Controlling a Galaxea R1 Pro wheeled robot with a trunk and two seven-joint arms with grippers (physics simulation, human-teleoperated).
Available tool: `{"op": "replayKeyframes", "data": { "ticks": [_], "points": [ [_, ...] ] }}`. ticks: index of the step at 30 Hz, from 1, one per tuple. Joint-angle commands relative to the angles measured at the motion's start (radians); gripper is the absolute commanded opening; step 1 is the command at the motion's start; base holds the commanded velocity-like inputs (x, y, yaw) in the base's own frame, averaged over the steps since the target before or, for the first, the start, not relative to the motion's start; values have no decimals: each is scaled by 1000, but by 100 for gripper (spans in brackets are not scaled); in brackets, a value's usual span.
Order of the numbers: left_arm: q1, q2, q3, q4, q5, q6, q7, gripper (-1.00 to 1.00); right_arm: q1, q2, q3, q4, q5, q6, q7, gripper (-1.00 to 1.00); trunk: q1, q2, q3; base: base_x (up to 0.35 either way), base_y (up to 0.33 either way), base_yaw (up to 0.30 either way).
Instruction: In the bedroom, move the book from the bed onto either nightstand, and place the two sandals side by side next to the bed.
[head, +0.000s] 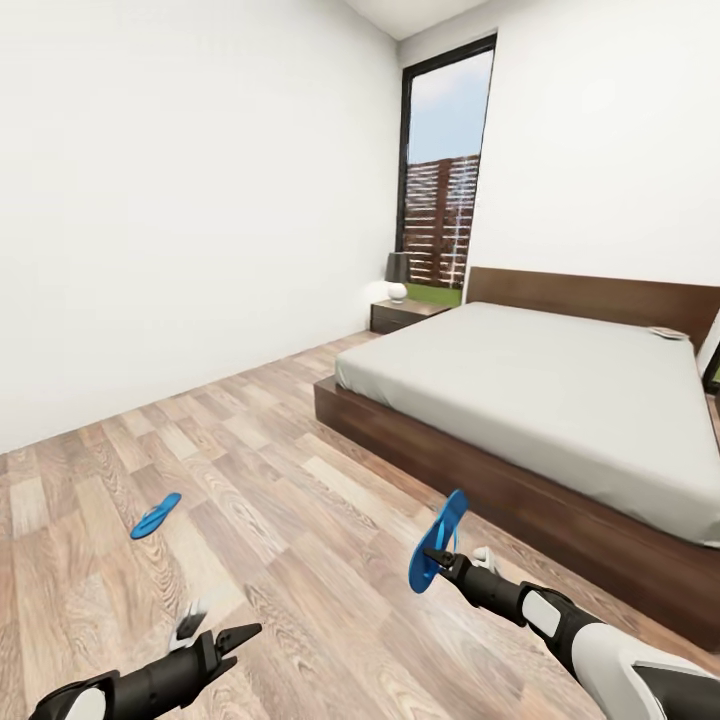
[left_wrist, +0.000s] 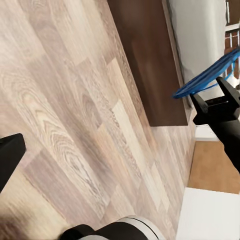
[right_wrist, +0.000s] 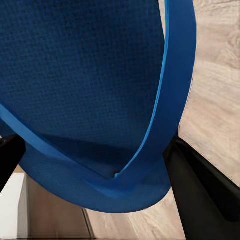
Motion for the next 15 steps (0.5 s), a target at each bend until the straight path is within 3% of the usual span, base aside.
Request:
{"op": "replayKeyframes", "data": {
  "ticks": [1,15],
  "points": [
    [-1,0,1,0,-1,6,-4,100,0,0,-11,-1,-1,10,5,-100,0,0,-1,0,0,243],
    [-1,0,0,2,-3,6,-4,100,0,1,-10,-1,-1,10,4,-100,0,0,-1,0,0,242]
  ]
}}
